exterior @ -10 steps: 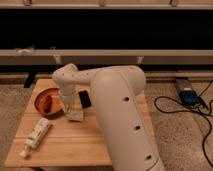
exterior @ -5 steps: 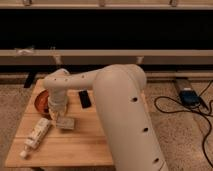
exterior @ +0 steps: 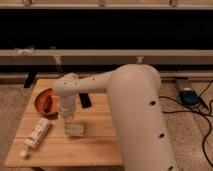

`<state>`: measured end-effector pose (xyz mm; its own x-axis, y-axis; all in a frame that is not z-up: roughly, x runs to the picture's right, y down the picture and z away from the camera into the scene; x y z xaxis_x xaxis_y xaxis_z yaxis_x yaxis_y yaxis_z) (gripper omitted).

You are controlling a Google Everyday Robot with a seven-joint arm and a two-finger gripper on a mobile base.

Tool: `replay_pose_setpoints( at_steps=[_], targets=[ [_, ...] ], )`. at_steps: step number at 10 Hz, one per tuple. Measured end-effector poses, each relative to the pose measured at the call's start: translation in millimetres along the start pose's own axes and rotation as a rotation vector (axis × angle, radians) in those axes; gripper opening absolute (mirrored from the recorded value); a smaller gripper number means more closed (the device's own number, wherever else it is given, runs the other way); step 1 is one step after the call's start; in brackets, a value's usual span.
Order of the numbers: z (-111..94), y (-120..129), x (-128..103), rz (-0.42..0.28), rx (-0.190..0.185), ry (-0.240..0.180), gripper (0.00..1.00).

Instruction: Wipe the white sponge on the table

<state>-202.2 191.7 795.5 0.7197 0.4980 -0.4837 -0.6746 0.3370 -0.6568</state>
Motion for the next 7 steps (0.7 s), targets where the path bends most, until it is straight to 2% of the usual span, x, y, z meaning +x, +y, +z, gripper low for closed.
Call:
replay_pose_setpoints(
  at_steps=[1, 4, 7],
  targets=[
    [-0.2, -11.0, 10.7, 0.03, 0.008, 0.012, 0.8],
    [-9.0, -51.0, 24.8, 0.12, 0.04, 0.007, 0.8],
    [-15.9, -78.1, 19.6, 0.145, 0.075, -0.021, 0.8]
  ],
)
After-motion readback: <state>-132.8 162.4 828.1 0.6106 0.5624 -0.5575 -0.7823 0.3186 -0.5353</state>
